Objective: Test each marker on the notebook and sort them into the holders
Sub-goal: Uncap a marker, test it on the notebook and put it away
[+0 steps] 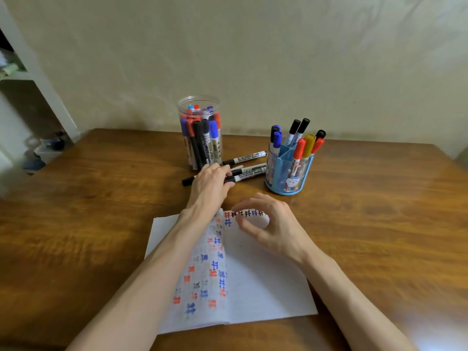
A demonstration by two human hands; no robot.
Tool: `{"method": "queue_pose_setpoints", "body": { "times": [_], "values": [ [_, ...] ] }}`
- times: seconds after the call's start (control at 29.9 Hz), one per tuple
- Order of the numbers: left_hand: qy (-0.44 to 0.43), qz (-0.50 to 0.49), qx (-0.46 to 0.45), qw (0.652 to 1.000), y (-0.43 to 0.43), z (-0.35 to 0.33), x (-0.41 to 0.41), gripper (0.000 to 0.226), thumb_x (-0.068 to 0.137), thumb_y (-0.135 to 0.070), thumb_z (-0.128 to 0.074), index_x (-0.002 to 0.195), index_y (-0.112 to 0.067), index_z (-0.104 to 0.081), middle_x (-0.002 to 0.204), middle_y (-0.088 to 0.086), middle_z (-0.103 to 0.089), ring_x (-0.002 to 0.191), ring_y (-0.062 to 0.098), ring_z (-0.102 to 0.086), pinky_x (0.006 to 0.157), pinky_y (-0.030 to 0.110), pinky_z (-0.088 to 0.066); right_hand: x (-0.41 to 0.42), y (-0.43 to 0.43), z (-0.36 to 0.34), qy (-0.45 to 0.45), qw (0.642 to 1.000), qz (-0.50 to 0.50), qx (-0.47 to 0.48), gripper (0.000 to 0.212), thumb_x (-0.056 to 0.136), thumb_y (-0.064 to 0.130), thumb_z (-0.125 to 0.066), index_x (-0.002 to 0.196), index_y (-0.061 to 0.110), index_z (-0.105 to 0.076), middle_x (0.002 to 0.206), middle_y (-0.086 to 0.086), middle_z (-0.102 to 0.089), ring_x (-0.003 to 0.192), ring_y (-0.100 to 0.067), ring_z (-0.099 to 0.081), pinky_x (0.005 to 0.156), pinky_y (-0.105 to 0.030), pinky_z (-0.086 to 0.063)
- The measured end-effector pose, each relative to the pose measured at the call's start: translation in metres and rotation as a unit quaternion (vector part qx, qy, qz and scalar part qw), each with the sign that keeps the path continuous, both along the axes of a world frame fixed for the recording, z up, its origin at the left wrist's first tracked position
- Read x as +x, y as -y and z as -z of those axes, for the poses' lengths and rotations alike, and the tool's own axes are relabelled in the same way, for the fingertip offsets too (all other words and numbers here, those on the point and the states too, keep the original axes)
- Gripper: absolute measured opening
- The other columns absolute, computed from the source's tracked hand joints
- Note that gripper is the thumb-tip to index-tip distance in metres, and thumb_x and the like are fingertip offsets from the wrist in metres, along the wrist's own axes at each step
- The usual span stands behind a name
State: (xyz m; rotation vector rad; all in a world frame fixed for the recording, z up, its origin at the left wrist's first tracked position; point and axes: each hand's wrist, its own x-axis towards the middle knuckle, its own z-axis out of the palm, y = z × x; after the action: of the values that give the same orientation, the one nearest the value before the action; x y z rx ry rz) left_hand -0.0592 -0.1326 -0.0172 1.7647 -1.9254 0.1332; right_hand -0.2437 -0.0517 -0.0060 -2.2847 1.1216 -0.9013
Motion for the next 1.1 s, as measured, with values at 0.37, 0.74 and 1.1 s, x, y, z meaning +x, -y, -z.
{"method": "queue_pose_setpoints", "body": {
  "times": [0.37,0.74,1.1],
  "values": [
    [-0.177,0.008,0.002,0.984,-0.049,-0.015,0.024,0.021,0.097,-0.020,-0.068,0.117,-0.018,-0.065,0.125,0.000,-0.069,0.115,0.015,-0.065,0.086,0.021,-0.046,-0.004,0.009,0.009,0.048,0.995,0.086,0.004,0.028,0.097,0.035,-0.074,0.120,0.019,-0.076,0.105,0.011,-0.073,0.096,0.003,-0.067,0.076,-0.009,-0.051],
    [-0.269,0.202,0.136,0.932,-0.087,-0.021,0.015,0.029,0.092,-0.025,-0.074,0.120,-0.027,-0.068,0.110,-0.017,-0.071,0.106,-0.003,-0.066,0.085,0.016,-0.055,0.009,-0.002,-0.001,0.285,0.944,0.073,0.151,0.030,0.102,0.034,-0.067,0.083,0.012,-0.075,0.065,-0.002,-0.069,0.059,-0.010,-0.060,0.058,-0.023,-0.046],
    [-0.264,0.226,0.179,0.920,-0.092,-0.024,0.024,0.019,0.103,-0.021,-0.059,0.109,-0.035,-0.071,0.089,-0.020,-0.071,0.092,0.003,-0.067,0.075,0.020,-0.056,0.010,-0.004,-0.003,0.289,0.949,0.026,0.124,0.021,0.102,0.027,-0.067,0.096,0.008,-0.073,0.072,-0.011,-0.069,0.066,-0.017,-0.064,0.064,-0.031,-0.054]
  ]
}}
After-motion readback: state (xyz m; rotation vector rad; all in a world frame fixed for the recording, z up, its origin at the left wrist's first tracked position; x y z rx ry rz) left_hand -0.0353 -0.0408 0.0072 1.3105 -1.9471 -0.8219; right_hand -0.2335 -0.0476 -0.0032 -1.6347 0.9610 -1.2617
